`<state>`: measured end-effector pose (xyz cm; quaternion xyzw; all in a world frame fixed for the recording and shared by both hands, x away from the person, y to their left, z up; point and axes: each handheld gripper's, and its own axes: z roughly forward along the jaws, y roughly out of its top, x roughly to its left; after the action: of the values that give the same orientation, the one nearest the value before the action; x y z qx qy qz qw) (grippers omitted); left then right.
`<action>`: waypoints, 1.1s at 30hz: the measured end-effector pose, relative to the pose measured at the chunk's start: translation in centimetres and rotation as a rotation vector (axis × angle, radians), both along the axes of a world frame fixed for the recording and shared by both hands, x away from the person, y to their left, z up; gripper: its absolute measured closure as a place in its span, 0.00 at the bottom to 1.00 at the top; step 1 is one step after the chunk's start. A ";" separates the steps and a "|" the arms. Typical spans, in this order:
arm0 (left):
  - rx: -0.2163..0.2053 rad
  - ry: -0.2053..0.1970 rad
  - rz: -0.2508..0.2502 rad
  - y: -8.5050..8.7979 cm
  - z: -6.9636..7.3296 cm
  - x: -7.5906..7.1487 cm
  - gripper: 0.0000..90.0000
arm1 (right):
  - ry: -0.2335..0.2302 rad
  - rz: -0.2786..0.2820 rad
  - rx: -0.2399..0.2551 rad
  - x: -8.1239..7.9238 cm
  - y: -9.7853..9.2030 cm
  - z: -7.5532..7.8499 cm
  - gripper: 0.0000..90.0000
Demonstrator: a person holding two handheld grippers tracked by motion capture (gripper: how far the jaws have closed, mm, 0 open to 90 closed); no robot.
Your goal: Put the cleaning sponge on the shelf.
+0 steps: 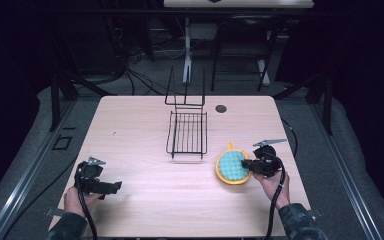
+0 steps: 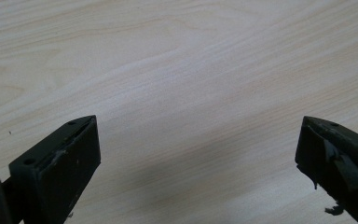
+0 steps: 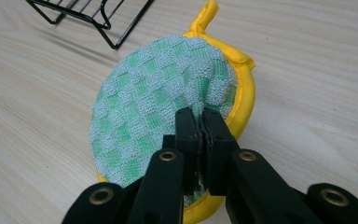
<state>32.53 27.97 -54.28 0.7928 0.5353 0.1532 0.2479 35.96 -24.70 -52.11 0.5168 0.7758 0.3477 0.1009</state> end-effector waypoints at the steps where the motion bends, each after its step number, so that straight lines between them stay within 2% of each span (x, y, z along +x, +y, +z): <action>1: -0.003 0.001 0.001 0.0 0.0 0.0 0.00 | -0.006 0.000 0.000 0.0 -0.1 0.1 0.97; 15: -0.007 -0.015 -0.006 0.0 0.1 0.2 0.00 | -0.051 0.017 0.028 -0.5 -0.3 1.6 0.97; 19: -0.005 -0.014 -0.007 0.0 0.1 0.2 0.00 | -0.089 0.020 0.027 -0.7 -0.1 2.4 0.97; 26: 0.000 -0.022 -0.013 -0.1 0.1 0.2 0.00 | -0.118 0.025 0.029 -0.9 0.1 3.4 0.97; 33: -0.001 0.002 -0.018 -0.2 -0.2 0.4 0.00 | -0.155 0.027 0.052 -1.1 0.2 4.3 0.97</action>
<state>32.92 27.79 -54.53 0.7977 0.5282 0.1500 0.2493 34.88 -24.52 -47.81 0.4802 0.7633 0.4080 0.1426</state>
